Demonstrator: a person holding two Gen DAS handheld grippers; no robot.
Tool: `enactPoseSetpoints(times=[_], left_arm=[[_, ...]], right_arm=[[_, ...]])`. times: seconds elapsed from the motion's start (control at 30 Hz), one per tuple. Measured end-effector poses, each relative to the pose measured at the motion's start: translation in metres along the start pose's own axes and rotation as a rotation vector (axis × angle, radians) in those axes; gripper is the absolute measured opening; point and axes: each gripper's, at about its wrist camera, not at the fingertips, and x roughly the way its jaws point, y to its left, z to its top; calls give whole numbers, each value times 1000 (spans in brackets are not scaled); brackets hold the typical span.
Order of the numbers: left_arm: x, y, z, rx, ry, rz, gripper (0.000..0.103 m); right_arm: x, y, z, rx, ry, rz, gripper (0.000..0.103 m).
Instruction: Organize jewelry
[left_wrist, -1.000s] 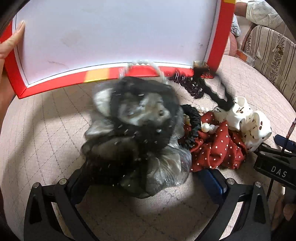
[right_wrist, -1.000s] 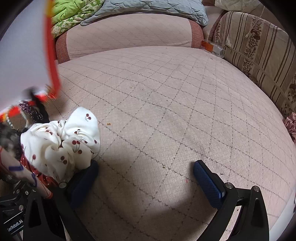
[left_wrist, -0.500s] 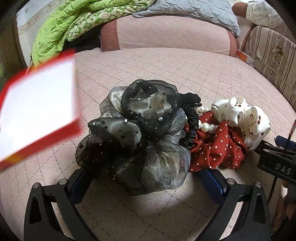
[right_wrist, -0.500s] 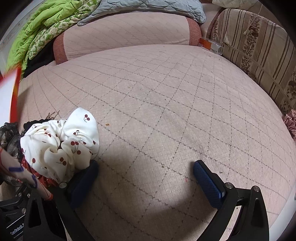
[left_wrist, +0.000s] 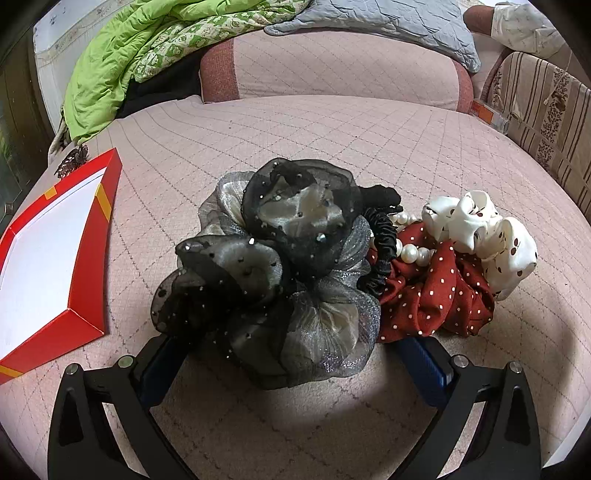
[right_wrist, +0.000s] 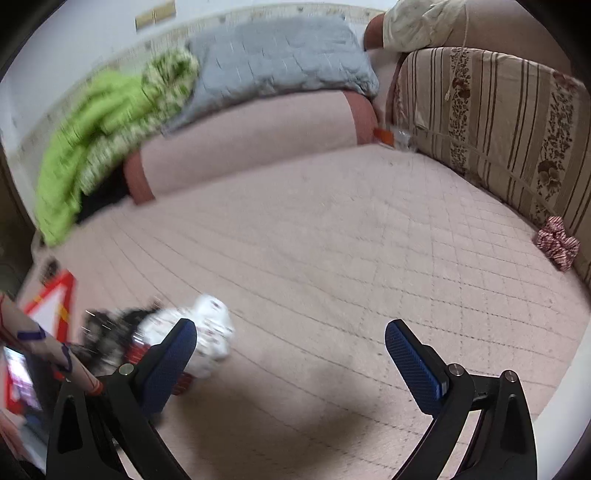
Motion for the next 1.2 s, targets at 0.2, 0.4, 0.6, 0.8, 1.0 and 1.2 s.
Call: enactPoseSetpoints(times=[0.2,0.4,0.6,0.8,1.0,1.2], left_arm=[[4,-6,2,18,13,26,103],[-9,-9,4,69,19,18,103],[-55,6,-15,99,-49,-15,103],[-129,41,-17,53,-271,1,103],[-146,60,-24,26,-295,17,103],[-152,64,-29,18,-292,-12,103]], right_arm=[[-7,16,-1,-9,-20,86,103],[-2,25,-1,-1,-3,139,103],[-3,41,1,-34,-10,179,103],[-14,46,-2,-58,-38,184,103],[-31,58,-19,-80,-37,209,103],[-46,71,-34,-148,-54,182,103]])
